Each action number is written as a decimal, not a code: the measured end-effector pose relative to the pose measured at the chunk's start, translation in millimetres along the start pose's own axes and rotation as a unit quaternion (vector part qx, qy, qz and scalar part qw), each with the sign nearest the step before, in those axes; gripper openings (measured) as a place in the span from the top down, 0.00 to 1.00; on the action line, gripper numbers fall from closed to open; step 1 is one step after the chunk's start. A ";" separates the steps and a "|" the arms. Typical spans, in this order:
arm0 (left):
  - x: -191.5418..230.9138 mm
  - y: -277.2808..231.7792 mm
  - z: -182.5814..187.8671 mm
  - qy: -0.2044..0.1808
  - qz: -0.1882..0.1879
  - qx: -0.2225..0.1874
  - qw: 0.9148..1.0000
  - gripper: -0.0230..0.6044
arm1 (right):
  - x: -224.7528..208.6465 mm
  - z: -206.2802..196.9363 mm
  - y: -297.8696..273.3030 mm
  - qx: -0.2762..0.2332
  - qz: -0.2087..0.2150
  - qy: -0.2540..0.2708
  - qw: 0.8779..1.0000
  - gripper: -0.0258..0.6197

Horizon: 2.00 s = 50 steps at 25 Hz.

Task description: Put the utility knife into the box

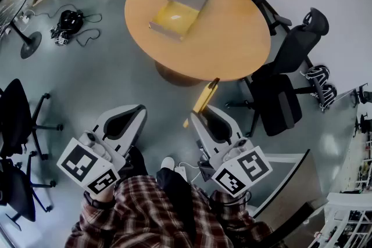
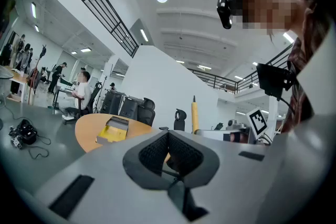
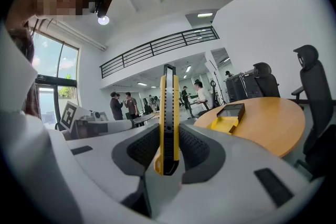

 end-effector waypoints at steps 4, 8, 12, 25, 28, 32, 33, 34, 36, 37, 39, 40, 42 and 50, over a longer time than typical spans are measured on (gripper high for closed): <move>50.5 13.7 4.4 -0.006 -0.019 0.009 1.000 0.95 | 17.9 7.4 -49.4 -0.003 -0.015 -0.006 1.000 0.77; 110.4 21.4 26.3 -0.027 -0.048 0.018 0.998 0.95 | 29.6 28.5 -104.8 -0.017 -0.042 -0.018 0.999 0.77; 163.4 30.1 45.6 -0.043 -0.070 0.025 0.996 0.95 | 41.3 47.3 -152.2 -0.030 -0.065 -0.026 0.997 0.77; 264.5 -19.6 73.8 -0.027 -0.116 0.053 0.991 0.95 | 2.8 79.2 -235.3 -0.020 -0.118 -0.066 0.991 0.77; 279.9 -53.2 88.1 -0.028 -0.116 0.053 0.991 0.95 | -32.0 92.2 -246.8 -0.023 -0.120 -0.070 0.990 0.77; 301.5 -97.3 113.6 -0.038 -0.116 0.051 0.991 0.95 | -78.8 119.1 -264.9 -0.039 -0.123 -0.066 0.990 0.77; 306.3 -108.5 121.8 -0.041 -0.117 0.049 0.991 0.95 | -89.8 127.6 -269.6 -0.041 -0.122 -0.063 0.990 0.77; 310.3 -119.8 130.0 -0.042 -0.117 0.047 0.991 0.95 | -100.6 136.0 -273.7 -0.042 -0.122 -0.060 0.990 0.77; 316.4 -141.8 145.0 -0.042 -0.118 0.041 0.991 0.95 | -122.1 151.2 -279.5 -0.042 -0.119 -0.052 0.991 0.77; 318.7 -152.4 151.7 -0.042 -0.117 0.038 0.991 0.95 | -132.7 157.6 -281.3 -0.043 -0.118 -0.049 0.991 0.77; 321.9 -171.4 162.7 -0.043 -0.115 0.034 0.992 0.95 | -153.0 167.7 -283.2 -0.043 -0.117 -0.047 0.991 0.77; 323.1 -179.6 167.4 -0.043 -0.115 0.034 0.992 0.95 | -162.3 171.9 -284.0 -0.042 -0.118 -0.047 0.991 0.77; 326.6 -194.4 175.9 -0.042 -0.116 0.037 0.992 0.95 | -178.5 179.7 -287.1 -0.040 -0.120 -0.049 0.991 0.77; 355.2 -241.8 195.4 -0.038 -0.135 0.056 0.988 0.95 | -221.2 188.8 -311.5 -0.023 -0.143 -0.072 0.987 0.77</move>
Point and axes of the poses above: the fingertips, and each gripper's own axes: y backward along the fingers, x to its left, z out of its top, the point moved 7 cm from there along y, backward along the fingers, and after that the axes turned 14 degrees about x, right-handed, at the moved point
